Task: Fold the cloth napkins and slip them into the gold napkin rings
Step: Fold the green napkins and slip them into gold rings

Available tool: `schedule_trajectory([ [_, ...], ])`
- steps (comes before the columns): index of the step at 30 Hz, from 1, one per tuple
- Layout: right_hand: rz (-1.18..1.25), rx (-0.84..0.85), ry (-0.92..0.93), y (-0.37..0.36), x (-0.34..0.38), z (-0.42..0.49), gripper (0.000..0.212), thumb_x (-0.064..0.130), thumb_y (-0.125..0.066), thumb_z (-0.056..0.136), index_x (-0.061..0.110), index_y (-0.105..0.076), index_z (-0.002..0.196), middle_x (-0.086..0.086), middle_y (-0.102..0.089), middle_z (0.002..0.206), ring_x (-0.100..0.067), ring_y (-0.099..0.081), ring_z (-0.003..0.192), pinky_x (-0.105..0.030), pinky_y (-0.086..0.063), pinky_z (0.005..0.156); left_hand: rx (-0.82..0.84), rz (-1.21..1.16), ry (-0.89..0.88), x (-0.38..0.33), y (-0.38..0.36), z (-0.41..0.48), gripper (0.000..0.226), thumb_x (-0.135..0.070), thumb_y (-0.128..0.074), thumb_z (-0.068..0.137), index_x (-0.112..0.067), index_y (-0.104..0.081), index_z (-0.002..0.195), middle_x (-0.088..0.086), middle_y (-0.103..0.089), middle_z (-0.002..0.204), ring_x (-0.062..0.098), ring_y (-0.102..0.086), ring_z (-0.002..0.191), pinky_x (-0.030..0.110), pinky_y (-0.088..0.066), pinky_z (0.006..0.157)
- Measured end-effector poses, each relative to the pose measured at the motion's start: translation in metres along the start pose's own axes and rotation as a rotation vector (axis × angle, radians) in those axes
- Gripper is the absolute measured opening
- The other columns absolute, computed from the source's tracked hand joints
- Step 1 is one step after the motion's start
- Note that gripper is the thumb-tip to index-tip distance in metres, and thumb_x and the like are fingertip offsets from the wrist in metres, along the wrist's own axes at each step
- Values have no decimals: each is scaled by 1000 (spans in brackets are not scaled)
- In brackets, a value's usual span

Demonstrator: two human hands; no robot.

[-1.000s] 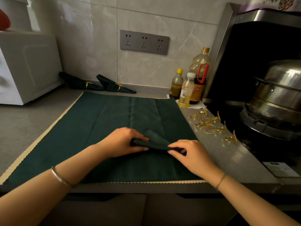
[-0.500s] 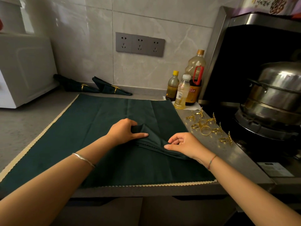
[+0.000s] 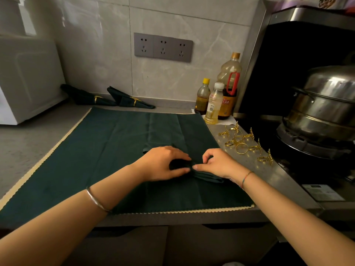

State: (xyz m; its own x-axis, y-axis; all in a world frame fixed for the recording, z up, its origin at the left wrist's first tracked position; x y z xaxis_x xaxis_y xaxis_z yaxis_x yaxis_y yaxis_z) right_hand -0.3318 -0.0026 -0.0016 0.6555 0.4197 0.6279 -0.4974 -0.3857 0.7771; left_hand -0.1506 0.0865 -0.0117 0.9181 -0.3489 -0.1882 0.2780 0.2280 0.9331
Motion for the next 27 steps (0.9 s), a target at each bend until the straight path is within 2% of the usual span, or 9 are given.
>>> schedule_trajectory([
  [3, 186, -13, -88, 10, -3, -6, 30, 39, -74, 77, 13, -61, 85, 4, -53, 76, -6, -47, 71, -19, -37, 60, -41, 32, -19, 1, -4, 3, 57, -57, -65, 80, -30, -54, 129, -12, -59, 122, 5, -53, 111, 23, -39, 97],
  [6, 457, 81, -246, 15, -14, -8, 44, 45, -75, 69, 12, -66, 96, -2, -66, 88, -15, -59, 84, -27, -46, 75, -125, 33, -5, -3, -11, 11, 47, -42, -69, 82, -28, -56, 125, -9, -61, 116, 10, -57, 107, 26, -38, 93],
  [9, 530, 85, -275, 16, -27, -11, 39, 43, -73, 73, 12, -68, 97, -5, -71, 94, -19, -63, 92, -33, -49, 84, -151, 52, -20, -8, -15, 18, 36, -32, -67, 86, -24, -61, 121, -6, -66, 112, 16, -61, 104, 30, -40, 93],
  [13, 298, -260, -135, 36, -53, -8, 25, 31, -64, 87, 12, -61, 104, -2, -67, 98, -13, -55, 77, -24, -45, 65, -104, 140, -1, -9, -9, 29, 37, -32, -64, 89, -23, -61, 124, -4, -66, 118, 17, -61, 109, 30, -38, 96],
  [16, 33, -535, -88, 52, -82, 3, 41, 28, -68, 84, 12, -53, 119, -5, -57, 119, -19, -54, 102, -27, -44, 77, -96, 186, 51, -9, -4, 37, 39, -34, -62, 90, -26, -59, 127, -4, -66, 119, 18, -60, 109, 29, -36, 98],
  [19, -134, -550, -103, 58, -101, 16, 60, 29, -69, 83, 14, -43, 135, -9, -43, 138, -28, -48, 122, -39, -46, 92, -91, 219, 124, -7, -2, 44, 39, -35, -60, 91, -29, -57, 129, -7, -65, 120, 17, -59, 110, 28, -35, 98],
  [22, -199, -517, -116, 59, -107, 28, 67, 37, -67, 84, 15, -38, 140, -8, -43, 142, -30, -46, 126, -45, -46, 97, -82, 265, 170, -6, -2, 51, 35, -36, -59, 92, -31, -57, 127, -8, -65, 119, 16, -58, 110, 27, -34, 98],
  [24, -245, -518, -142, 58, -108, 36, 65, 44, -65, 84, 16, -40, 137, -6, -49, 138, -28, -51, 121, -42, -50, 90, -74, 275, 197, -7, -1, 55, 33, -35, -58, 92, -32, -58, 125, -8, -65, 118, 16, -58, 109, 27, -34, 98],
  [27, -370, -559, -188, 57, -105, 43, 56, 52, -61, 84, 12, -54, 123, -8, -63, 117, -28, -61, 103, -35, -53, 73, -68, 280, 229, -7, -1, 58, 32, -34, -59, 92, -31, -59, 124, -7, -66, 115, 16, -58, 108, 28, -34, 99],
])
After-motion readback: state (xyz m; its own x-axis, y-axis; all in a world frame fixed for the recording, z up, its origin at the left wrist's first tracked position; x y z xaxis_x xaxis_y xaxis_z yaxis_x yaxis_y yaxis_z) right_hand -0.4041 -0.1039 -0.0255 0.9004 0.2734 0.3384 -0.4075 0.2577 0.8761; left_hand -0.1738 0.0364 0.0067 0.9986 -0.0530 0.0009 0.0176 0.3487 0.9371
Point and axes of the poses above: each hand's wrist, its own z-axis towards the middle knuckle, its own y-axis out of the back of the hand, x = y × z, the point moved 1 cm from there along z, towards the middle knuckle
